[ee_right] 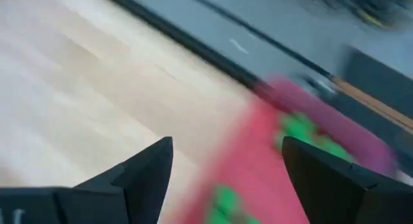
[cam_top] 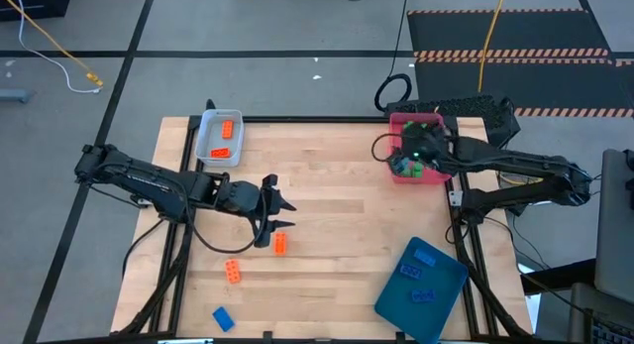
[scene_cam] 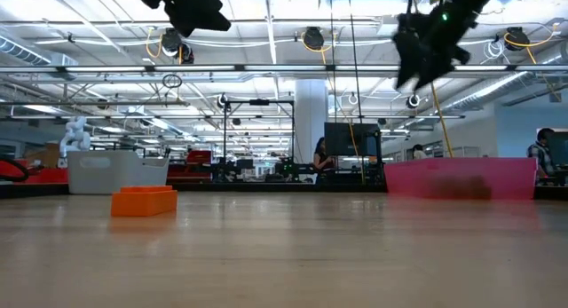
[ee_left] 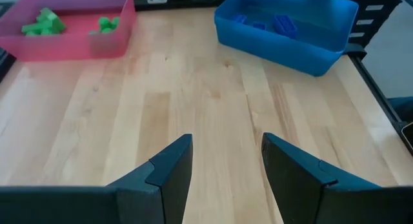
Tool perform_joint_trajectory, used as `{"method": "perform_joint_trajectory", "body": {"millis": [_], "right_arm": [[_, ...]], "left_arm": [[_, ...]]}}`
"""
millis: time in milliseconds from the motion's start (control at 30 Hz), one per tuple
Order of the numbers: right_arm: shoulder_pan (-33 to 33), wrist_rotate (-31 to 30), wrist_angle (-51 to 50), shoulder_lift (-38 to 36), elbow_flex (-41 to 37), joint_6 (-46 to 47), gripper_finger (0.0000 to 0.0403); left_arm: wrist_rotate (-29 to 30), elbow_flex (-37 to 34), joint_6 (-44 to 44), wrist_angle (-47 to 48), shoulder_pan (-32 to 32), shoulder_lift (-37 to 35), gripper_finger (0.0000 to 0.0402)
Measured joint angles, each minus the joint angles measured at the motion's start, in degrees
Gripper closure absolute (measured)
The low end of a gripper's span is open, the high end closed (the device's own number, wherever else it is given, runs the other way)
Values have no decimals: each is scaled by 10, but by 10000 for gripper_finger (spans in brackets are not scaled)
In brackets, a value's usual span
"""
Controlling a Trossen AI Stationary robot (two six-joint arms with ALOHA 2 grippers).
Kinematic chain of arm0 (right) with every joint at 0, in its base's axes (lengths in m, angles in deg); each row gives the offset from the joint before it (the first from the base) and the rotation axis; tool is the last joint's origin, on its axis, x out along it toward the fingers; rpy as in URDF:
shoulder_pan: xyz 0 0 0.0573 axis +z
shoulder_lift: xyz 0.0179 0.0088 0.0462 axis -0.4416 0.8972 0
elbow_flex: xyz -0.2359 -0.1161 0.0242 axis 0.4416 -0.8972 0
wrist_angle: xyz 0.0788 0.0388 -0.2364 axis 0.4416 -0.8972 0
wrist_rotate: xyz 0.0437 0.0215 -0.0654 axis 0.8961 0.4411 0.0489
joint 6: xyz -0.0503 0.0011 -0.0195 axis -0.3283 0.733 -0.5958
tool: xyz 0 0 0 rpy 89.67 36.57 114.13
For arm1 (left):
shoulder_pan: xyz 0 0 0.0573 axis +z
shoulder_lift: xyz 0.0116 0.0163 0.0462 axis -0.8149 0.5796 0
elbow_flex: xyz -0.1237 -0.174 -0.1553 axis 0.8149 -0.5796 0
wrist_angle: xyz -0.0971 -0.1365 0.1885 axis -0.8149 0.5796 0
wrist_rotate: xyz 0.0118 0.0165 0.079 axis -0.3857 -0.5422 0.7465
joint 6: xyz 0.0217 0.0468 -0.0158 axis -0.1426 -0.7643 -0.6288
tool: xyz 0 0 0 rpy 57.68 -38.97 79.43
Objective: Sort & place blocks by color
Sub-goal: Put the orange gamepiece into the gray bin
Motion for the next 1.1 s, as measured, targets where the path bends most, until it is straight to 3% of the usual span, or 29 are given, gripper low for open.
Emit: {"method": "perform_joint_trajectory", "body": {"millis": [267, 400, 733, 1000, 1100], "right_arm": [[102, 172, 486, -32, -149, -71, 136], [138, 199, 642, -11, -218, -82, 138], [218, 206, 769, 37, -248, -166, 138], [242, 352, 818, 39, -248, -214, 138], [244, 378, 865, 39, -248, -258, 138]], "left_arm": [[0, 0, 54, 34, 0, 0, 215], [1, 0, 108, 61, -4, 0, 215], [-1, 0, 213, 135, -11, 0, 215], [-4, 0, 186, 47, -11, 0, 215], [-5, 0, 155, 12, -15, 0, 215]]}}
